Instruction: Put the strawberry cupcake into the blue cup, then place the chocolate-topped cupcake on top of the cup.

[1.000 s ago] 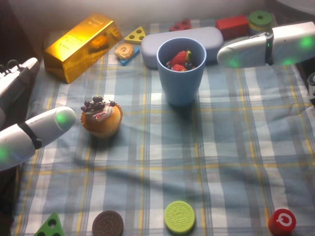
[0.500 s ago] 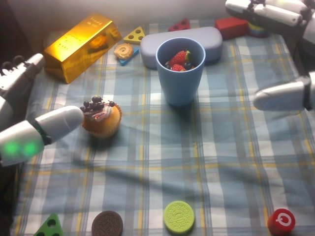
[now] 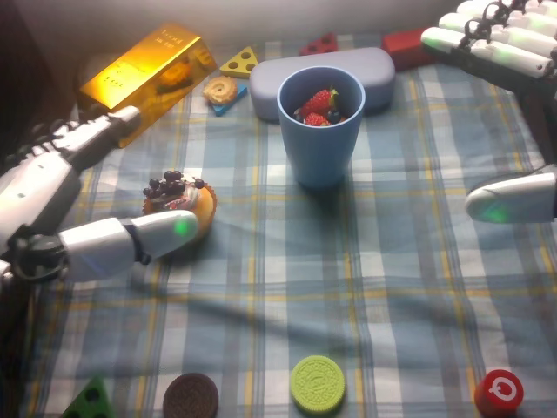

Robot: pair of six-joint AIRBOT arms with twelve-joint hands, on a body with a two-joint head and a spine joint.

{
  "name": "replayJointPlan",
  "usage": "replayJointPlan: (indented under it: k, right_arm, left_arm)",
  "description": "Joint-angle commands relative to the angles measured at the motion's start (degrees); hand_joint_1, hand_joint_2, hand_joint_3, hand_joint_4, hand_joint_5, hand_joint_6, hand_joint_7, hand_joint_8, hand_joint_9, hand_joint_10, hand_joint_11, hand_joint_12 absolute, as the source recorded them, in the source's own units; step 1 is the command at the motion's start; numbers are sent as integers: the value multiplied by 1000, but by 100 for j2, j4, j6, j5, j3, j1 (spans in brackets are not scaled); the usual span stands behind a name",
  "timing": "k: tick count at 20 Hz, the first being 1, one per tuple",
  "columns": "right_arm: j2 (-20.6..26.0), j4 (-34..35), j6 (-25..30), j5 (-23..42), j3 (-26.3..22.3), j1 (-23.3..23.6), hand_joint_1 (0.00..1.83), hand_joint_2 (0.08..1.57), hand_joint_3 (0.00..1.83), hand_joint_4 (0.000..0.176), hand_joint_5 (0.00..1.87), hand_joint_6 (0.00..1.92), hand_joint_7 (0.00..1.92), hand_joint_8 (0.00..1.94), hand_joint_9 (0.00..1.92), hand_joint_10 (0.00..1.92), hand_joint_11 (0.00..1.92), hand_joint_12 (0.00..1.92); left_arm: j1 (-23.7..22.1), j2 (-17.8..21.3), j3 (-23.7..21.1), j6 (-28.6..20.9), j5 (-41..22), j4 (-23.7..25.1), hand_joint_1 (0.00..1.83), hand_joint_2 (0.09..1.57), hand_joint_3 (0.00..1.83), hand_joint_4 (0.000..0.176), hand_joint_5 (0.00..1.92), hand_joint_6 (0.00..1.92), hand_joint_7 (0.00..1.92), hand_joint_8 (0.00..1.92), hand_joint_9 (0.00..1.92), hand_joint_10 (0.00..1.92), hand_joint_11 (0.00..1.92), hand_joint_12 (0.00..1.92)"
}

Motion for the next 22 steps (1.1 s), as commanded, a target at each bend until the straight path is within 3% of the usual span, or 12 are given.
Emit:
replayJointPlan:
  k: [1,4,5,7,8,9,10,11,13,18,21,22]
  right_arm:
    - [53,223,23,825,-16,3,0,898,0,29,4,1,87,13,32,10,50,30]
    - [68,271,24,882,-28,-35,0,910,2,30,15,4,103,12,20,3,23,23]
    - [68,272,24,882,-29,-40,0,909,1,43,15,3,97,8,18,2,24,24]
    - [94,288,24,885,-51,-80,0,913,1,47,7,0,85,0,15,0,30,32]
    - [94,291,24,885,-53,-83,0,905,0,48,8,1,80,0,25,4,61,48]
    - [94,302,24,889,-57,-94,0,905,0,48,8,1,80,0,25,4,61,48]
    - [94,309,24,898,-62,-106,0,881,0,73,9,1,76,0,27,4,70,59]
    - [94,311,24,904,-63,-116,0,900,0,51,21,4,70,0,40,8,94,78]
    - [92,317,24,911,-63,-127,0,894,0,58,27,2,48,3,49,3,3,418]
    - [84,329,24,920,-63,-137,0,918,1,60,16,1,33,0,42,3,0,391]
    - [75,329,24,920,-60,-144,0,916,0,44,39,5,78,10,93,14,0,465]
    - [74,329,24,920,-60,-147,0,902,0,60,20,6,59,7,60,14,0,323]
  left_arm:
    - [-129,-75,81,-49,-337,259,593,797,0,7,391,12,251,5,167,6,49,18]
    - [-199,-211,202,-62,-186,277,648,811,1,44,458,8,368,15,265,19,178,75]
    - [-206,-260,247,-88,-123,274,620,825,1,18,492,5,422,8,304,14,180,91]
    - [-216,-367,411,-420,35,284,582,829,0,5,528,3,511,7,355,7,126,92]
    - [-216,-378,437,-478,49,284,619,818,0,25,511,0,495,1,332,1,101,83]
    - [-216,-403,508,-628,83,285,619,818,0,25,511,0,495,1,332,1,101,83]
    - [-216,-420,575,-751,115,283,670,796,0,39,514,2,493,0,320,0,86,78]
    - [-216,-429,604,-790,127,280,683,807,0,27,525,6,511,8,326,3,105,87]
    - [-217,-431,614,-790,132,281,742,811,0,43,511,0,488,1,311,0,99,84]
    - [-217,-439,623,-788,136,285,889,819,0,61,559,5,557,7,328,3,114,90]
    - [-216,-450,646,-788,150,285,984,858,5,72,626,8,637,10,358,4,108,84]
    - [-216,-451,647,-788,150,288,1016,875,3,65,673,7,690,8,375,3,102,80]
